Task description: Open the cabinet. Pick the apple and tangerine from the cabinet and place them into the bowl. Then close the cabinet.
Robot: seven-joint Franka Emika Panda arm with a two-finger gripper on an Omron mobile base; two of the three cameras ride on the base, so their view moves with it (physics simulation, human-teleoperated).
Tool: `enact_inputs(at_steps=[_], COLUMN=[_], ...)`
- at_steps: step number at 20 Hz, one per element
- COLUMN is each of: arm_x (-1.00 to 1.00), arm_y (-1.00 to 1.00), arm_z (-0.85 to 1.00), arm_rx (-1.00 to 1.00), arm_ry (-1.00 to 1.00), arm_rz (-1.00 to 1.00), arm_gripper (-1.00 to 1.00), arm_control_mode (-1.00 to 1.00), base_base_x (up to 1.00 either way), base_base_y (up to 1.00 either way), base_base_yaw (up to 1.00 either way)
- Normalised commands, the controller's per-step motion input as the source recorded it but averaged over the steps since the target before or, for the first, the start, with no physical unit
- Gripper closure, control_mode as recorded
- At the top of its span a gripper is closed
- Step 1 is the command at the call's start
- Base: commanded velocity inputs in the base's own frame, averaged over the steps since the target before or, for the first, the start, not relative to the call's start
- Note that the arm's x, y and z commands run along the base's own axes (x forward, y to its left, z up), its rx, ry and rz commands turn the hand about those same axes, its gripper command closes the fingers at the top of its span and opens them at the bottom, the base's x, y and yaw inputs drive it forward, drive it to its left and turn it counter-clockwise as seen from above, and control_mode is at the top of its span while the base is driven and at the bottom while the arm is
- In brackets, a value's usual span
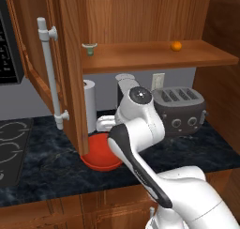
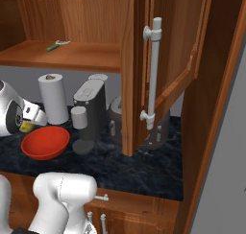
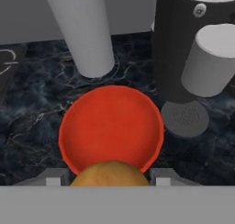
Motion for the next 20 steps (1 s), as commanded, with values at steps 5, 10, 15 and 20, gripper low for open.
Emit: enact_inputs(at_steps=[5, 10, 15, 20], arm_x=[0.18, 0.45, 0.52, 0.38], arm_y=[0.02, 0.24, 0.3, 0.05], arm_z=[-0.52, -0.34, -0.27, -0.13], arm_rx=[0.0, 0.0, 0.0, 0.0], arm_ry=[0.0, 0.0, 0.0, 0.01], arm_rz=[0.0, 0.0, 0.0, 0.0], arm_gripper=[1.0, 1.0, 1.0, 1.0], arm_control_mode=[-1.0, -1.0, -1.0, -1.0], base_base_x=[0.0, 0.0, 0.0, 0.0], base_base_y=[0.0, 0.0, 0.0, 0.0], base_base_yaw=[0.0, 0.0, 0.0, 0.0])
